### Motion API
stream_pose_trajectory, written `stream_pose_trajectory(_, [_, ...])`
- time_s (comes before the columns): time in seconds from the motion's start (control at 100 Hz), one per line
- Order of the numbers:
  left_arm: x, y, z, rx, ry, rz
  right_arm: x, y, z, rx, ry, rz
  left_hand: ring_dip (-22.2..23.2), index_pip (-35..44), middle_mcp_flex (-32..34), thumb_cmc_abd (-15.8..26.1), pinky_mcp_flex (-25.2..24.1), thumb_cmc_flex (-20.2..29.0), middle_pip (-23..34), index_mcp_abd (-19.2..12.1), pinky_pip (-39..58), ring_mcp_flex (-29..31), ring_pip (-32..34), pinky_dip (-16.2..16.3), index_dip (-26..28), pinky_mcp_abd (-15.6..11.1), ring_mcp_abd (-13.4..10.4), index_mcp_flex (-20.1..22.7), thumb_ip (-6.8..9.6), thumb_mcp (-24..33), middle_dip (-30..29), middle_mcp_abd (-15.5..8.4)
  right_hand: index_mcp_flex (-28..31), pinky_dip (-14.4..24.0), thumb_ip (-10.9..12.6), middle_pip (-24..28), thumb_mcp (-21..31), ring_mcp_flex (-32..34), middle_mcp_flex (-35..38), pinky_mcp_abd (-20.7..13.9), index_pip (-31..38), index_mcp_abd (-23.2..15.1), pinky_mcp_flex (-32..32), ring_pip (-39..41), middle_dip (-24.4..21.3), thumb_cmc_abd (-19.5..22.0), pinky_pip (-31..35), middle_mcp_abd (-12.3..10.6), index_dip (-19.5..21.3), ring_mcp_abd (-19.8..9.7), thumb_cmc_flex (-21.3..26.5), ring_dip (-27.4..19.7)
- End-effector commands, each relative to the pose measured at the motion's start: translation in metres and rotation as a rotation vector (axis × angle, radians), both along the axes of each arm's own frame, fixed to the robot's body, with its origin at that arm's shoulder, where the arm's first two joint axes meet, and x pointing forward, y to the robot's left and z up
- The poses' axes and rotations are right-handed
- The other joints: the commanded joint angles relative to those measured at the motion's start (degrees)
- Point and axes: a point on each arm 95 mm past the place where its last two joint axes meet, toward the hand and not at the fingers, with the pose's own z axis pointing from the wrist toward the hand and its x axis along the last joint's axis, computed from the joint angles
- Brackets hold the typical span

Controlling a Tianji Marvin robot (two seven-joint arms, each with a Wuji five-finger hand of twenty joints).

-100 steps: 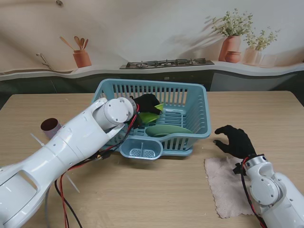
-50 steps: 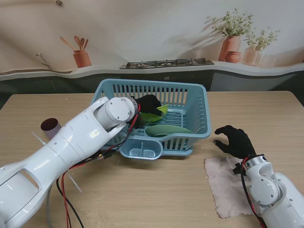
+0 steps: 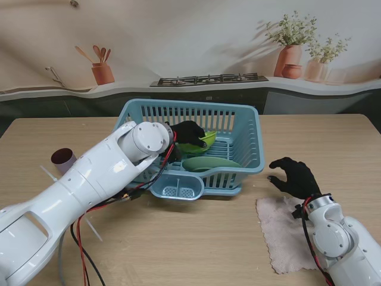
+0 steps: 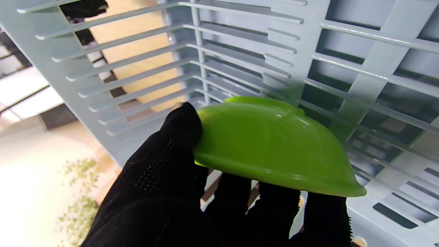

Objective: Clear dishes and wipe the table

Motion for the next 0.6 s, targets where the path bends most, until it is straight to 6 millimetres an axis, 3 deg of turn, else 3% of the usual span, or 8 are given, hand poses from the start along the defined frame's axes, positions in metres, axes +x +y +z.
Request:
stream_pose_trajectory(0.0, [-0.001, -0.002, 0.006, -0.001, -0.007, -0.023, -0.001, 0.002, -0.002, -0.001, 0.011, 0.010, -0.89, -0.05, -0.96, -1.36, -1.38, -1.01, 0.39, -1.91, -1.36, -1.25, -0.72, -1.26, -0.50, 0.37, -1.63, -2.67, 0.95, 2.24, -1.14, -2.30, 1.12, 0.55, 0.67, -0.32, -0.43, -0.94, 0.59, -1.31, -0.35, 0.29, -0.65, -0.70, -0.54, 0.19, -0.68, -0.26, 0.34, -0.98, 0.06, -0.30])
stream_pose_trajectory(0.18, [-0.002, -0.001, 0.009, -0.004, -0.029, -0.030, -0.001, 0.002, -0.002, 0.000, 0.012, 0.011, -0.52, -1.17, -2.17, -3.21, -2.52, -7.14, 0.26, -1.61, -1.64, -2.63, -1.04, -1.71, 0.05, 0.22, -1.71, -3.16, -0.34, 8.80, -1.16, -2.61, 1.14, 0.56, 0.68, -0.31, -0.42, -0.92, 0.58, -1.52, -0.34, 0.30, -0.66, -0.70, -0.53, 0.16, -0.70, -0.37, 0.35, -0.99, 0.07, -0.30])
stream_pose_trajectory(0.39, [-0.002, 0.001, 0.012, 0.003, -0.058, -0.042, -0.001, 0.002, -0.002, 0.000, 0.012, 0.014, 0.09, -3.13, -4.12, -6.38, -4.04, -15.61, 0.26, -0.93, -2.30, -4.61, -1.34, -2.43, 0.41, -0.54, -1.71, -4.03, -1.63, 20.67, -1.10, -2.66, 1.10, 0.58, 0.67, -0.29, -0.41, -0.91, 0.59, -1.16, -0.36, 0.34, -0.65, -0.70, -0.52, 0.14, -0.69, -0.35, 0.34, -0.97, 0.11, -0.30])
stream_pose_trajectory(0.59, [-0.003, 0.004, 0.017, -0.008, -0.090, -0.043, -0.001, 0.002, -0.002, 0.002, 0.011, 0.016, 0.21, -3.24, -4.44, -6.38, -4.51, -16.76, 0.35, -0.70, -2.44, -5.06, -1.39, -2.55, 0.45, -0.92, -1.68, -4.17, -1.62, 21.83, -1.04, -2.73, 1.17, 0.56, 0.67, -0.34, -0.43, -0.90, 0.58, -1.42, -0.37, 0.38, -0.66, -0.70, -0.55, 0.18, -0.72, -0.30, 0.34, -0.96, 0.08, -0.31])
